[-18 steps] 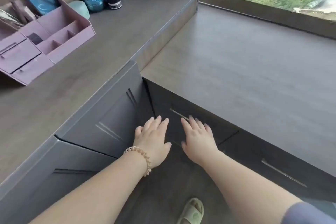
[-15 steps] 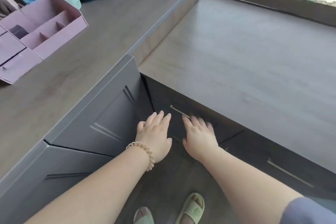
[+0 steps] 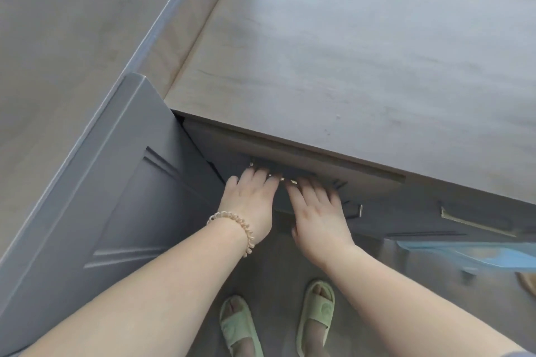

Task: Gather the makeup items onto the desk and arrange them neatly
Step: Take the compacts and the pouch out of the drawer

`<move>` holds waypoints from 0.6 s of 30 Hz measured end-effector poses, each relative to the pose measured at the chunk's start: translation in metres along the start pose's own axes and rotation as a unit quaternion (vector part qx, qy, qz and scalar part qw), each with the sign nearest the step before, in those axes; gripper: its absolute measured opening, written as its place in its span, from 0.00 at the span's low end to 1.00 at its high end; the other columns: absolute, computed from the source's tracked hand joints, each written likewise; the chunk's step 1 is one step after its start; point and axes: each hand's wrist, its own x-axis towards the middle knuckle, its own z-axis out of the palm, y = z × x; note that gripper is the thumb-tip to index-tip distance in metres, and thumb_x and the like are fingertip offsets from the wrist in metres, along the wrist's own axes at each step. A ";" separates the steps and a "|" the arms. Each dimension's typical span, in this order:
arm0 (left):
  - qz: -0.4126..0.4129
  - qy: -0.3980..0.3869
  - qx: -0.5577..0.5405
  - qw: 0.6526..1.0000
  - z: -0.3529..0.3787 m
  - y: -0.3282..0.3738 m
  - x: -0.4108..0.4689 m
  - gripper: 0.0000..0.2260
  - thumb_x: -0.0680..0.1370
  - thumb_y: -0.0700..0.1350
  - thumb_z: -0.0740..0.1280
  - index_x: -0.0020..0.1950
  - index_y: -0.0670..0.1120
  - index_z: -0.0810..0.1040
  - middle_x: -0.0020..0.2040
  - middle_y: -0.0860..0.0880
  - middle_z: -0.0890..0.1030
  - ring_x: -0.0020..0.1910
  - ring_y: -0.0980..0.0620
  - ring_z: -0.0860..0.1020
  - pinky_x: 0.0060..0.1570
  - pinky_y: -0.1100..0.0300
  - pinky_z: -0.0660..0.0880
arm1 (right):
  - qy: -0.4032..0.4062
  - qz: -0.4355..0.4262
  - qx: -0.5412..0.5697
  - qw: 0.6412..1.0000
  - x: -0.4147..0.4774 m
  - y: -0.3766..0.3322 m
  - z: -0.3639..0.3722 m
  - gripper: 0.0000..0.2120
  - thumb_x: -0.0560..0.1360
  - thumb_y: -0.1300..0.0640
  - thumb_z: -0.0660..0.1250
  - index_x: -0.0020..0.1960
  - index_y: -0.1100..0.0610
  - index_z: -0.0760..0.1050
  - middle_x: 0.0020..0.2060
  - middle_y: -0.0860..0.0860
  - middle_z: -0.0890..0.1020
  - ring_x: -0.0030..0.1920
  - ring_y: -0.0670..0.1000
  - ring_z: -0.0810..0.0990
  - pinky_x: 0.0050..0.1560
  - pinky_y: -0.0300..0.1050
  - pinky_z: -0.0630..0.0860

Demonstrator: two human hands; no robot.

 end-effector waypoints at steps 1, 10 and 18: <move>0.009 0.002 0.013 1.000 0.001 0.000 -0.004 0.31 0.71 0.40 0.61 0.73 0.52 0.58 0.70 0.51 0.66 0.68 0.47 0.62 0.61 0.52 0.62 | -0.017 0.001 -0.001 1.000 -0.007 -0.003 0.000 0.38 0.58 0.56 0.73 0.67 0.56 0.68 0.62 0.56 0.76 0.63 0.59 0.73 0.59 0.57 0.72; 0.036 -0.167 0.057 0.984 -0.048 0.017 -0.084 0.14 0.76 0.48 0.59 0.60 0.50 0.74 0.59 0.49 0.77 0.60 0.48 0.73 0.59 0.51 0.64 | 0.189 -0.025 0.067 0.979 -0.054 -0.025 -0.056 0.30 0.71 0.49 0.61 0.72 0.52 0.61 0.72 0.54 0.63 0.71 0.57 0.62 0.71 0.55 0.59; -0.023 -0.055 -0.034 0.998 -0.066 -0.008 -0.057 0.28 0.79 0.58 0.52 0.77 0.52 0.48 0.78 0.48 0.51 0.77 0.47 0.47 0.73 0.43 0.49 | -0.062 0.032 0.031 0.997 -0.059 -0.034 -0.066 0.34 0.74 0.31 0.43 0.75 0.42 0.37 0.77 0.51 0.54 0.76 0.59 0.54 0.73 0.56 0.54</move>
